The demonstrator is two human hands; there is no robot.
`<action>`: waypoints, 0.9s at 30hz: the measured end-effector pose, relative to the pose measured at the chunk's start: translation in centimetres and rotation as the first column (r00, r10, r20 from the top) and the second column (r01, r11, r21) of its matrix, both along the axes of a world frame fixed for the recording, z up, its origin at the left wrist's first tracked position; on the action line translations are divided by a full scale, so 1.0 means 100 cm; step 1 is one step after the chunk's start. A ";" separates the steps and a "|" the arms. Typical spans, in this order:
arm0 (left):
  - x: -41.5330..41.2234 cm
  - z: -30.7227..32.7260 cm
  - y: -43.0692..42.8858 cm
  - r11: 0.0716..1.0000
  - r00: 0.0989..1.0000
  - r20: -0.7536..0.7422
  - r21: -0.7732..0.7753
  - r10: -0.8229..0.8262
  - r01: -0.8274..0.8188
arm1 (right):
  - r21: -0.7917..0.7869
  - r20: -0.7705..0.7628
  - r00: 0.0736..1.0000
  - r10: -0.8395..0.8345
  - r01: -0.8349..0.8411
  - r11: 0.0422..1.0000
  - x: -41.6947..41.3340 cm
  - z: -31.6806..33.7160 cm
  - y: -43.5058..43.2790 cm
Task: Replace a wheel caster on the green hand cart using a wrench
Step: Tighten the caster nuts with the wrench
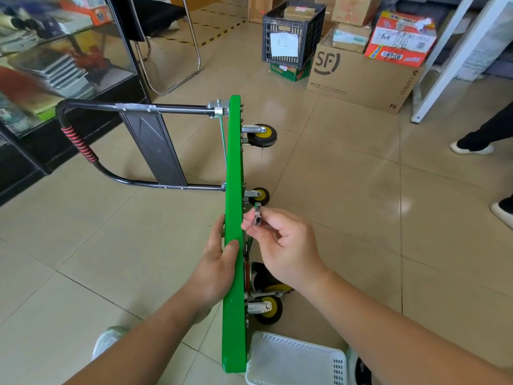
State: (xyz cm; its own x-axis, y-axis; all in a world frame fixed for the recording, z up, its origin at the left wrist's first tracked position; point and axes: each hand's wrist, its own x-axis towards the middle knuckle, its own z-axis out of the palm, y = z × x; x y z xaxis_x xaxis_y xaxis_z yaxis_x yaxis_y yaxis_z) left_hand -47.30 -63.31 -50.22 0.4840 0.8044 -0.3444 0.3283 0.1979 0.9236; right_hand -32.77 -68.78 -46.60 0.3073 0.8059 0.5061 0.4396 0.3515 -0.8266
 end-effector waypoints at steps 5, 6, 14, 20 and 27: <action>-0.001 -0.001 0.001 1.000 1.000 0.028 0.007 -0.002 0.002 | -0.005 0.028 0.999 0.017 -0.017 1.000 0.001 0.000 0.005; -0.001 -0.001 0.001 1.000 0.999 0.036 0.013 -0.003 0.003 | 0.005 0.025 0.999 0.025 -0.025 1.000 0.001 -0.003 0.000; -0.002 -0.011 0.005 1.000 0.999 0.037 -0.010 -0.029 0.030 | 0.130 0.111 0.994 0.026 -0.041 0.991 -0.009 -0.025 -0.030; -0.002 -0.011 0.004 1.000 0.999 0.029 -0.002 -0.023 0.023 | 0.080 0.056 0.998 -0.016 0.011 0.997 -0.005 -0.011 -0.004; -0.003 -0.011 0.005 0.999 0.999 0.033 -0.026 -0.036 0.037 | -0.378 -0.369 0.926 -0.075 -0.076 0.923 0.014 0.017 0.045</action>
State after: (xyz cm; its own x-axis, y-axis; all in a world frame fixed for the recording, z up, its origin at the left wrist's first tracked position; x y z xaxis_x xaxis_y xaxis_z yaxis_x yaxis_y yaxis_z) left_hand -47.59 -62.85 -51.29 0.5240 0.7768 -0.3494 0.3061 0.2111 0.9283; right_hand -31.41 -64.25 -44.87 0.4102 0.9119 0.0115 0.0760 -0.0216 -0.9969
